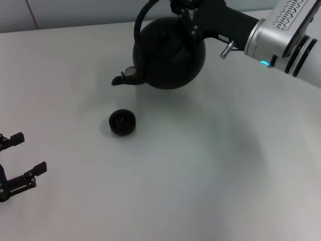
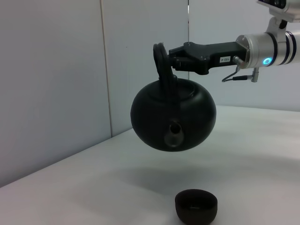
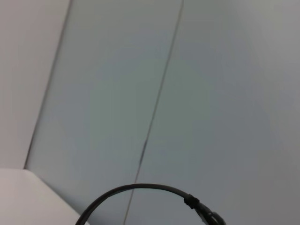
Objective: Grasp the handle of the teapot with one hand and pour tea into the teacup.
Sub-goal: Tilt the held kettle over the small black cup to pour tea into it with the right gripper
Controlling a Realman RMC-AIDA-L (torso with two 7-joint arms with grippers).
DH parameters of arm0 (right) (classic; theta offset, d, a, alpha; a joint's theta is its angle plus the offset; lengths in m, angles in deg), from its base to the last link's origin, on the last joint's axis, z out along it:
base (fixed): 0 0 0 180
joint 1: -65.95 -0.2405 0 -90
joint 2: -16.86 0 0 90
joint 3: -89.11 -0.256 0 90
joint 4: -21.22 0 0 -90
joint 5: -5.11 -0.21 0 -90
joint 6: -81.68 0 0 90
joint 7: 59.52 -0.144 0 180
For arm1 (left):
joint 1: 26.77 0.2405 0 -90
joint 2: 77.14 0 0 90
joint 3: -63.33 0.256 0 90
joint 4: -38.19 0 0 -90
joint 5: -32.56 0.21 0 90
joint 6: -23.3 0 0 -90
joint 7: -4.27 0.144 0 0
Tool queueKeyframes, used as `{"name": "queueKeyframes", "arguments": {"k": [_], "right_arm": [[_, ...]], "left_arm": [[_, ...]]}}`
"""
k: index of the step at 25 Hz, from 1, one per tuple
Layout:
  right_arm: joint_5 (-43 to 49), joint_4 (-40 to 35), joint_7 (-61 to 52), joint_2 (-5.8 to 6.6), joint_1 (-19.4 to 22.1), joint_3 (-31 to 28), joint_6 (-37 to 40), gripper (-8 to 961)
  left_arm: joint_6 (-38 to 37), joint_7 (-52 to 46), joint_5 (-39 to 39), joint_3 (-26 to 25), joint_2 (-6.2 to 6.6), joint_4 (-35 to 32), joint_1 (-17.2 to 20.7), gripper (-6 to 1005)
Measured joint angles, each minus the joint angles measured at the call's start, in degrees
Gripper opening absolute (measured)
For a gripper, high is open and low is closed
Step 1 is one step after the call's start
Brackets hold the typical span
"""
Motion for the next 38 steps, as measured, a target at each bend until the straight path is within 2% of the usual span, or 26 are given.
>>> {"name": "queueKeyframes", "arguments": {"k": [12,38], "right_arm": [[-0.01,-0.45,4.71,-0.03,0.16,1.2,0.49,82],[0.07,-4.88,8.12,-0.05,-1.23,12.55,-2.19,81]], "left_arm": [[0.0,-0.01,0.0,0.0,-0.5,0.0,-0.29,837],[0.0,-0.22,0.0,0.0,-0.61,0.0,-0.75,837]]}}
